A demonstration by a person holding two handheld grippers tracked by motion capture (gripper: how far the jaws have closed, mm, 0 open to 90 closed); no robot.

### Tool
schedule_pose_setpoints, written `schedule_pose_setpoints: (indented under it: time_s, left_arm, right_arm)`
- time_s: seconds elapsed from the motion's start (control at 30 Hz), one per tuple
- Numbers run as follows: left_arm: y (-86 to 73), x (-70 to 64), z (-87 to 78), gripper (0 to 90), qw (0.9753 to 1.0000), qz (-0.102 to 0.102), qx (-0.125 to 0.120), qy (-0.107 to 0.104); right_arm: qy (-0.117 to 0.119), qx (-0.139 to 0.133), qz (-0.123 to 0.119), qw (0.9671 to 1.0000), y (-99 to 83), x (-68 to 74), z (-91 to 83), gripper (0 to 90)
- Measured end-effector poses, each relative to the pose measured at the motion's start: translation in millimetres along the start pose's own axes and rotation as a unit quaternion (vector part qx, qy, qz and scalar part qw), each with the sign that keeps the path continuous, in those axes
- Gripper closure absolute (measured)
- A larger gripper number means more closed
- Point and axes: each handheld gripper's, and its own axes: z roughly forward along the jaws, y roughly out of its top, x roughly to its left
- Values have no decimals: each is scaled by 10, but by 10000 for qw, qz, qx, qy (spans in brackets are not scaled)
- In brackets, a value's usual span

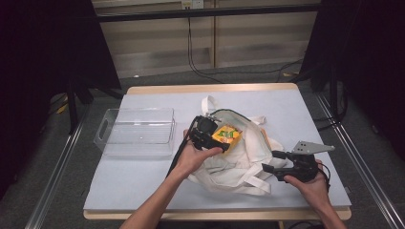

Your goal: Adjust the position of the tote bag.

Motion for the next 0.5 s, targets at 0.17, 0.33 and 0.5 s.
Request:
schedule_pose_setpoints:
  time_s: [0.17,0.33,0.5]
  left_arm:
    - [-26,55,-102,274,9998,102,-7,-149]
    - [-80,107,-119,274,9992,293,266,-72]
    - [-148,156,-26,274,9982,371,464,-42]
  right_arm:
    - [37,20,-24,10000,4,10,8,300]
    - [55,41,-17,10000,6,17,15,298]
    - [78,40,-24,10000,7,10,25,297]
